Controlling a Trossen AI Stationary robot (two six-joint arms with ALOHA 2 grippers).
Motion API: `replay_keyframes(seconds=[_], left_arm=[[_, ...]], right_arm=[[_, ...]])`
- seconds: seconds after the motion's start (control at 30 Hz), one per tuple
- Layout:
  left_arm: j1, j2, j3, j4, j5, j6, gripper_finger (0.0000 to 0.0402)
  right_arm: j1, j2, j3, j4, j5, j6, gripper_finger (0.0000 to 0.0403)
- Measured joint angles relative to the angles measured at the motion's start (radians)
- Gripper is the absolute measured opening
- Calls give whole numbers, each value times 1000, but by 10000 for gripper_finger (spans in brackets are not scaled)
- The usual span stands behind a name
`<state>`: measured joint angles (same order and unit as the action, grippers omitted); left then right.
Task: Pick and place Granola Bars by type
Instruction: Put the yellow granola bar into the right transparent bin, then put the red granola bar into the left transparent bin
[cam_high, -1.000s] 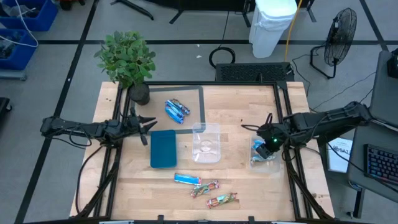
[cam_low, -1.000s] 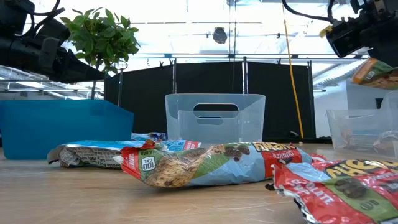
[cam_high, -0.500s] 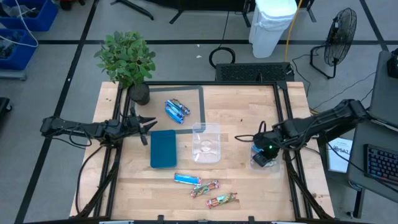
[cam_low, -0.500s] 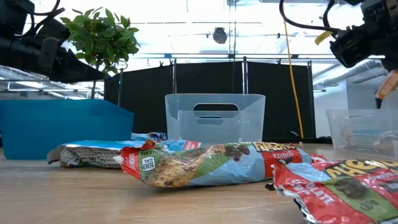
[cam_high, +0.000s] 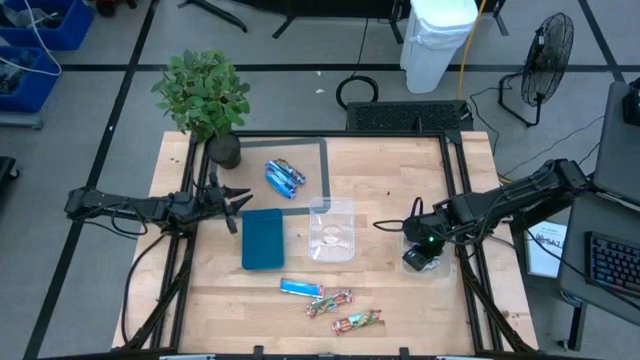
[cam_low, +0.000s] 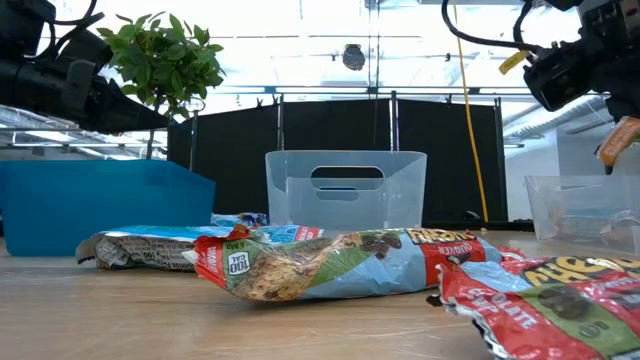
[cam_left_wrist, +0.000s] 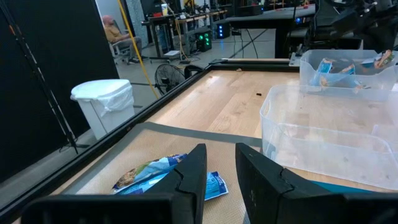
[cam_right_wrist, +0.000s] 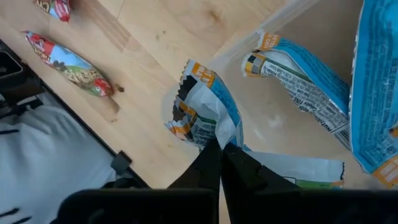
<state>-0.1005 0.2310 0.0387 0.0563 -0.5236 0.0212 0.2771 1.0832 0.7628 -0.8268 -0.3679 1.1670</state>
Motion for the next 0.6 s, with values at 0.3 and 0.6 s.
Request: replay_keyframes(seconds=[0.3,0.6], left_arm=[[0,0,0,0,0,0,93],[0,0,0,0,0,0,93]], right_arm=[[0,0,0,-12,-12,-23,76],[-1,0,0,-9,79,-111,137]])
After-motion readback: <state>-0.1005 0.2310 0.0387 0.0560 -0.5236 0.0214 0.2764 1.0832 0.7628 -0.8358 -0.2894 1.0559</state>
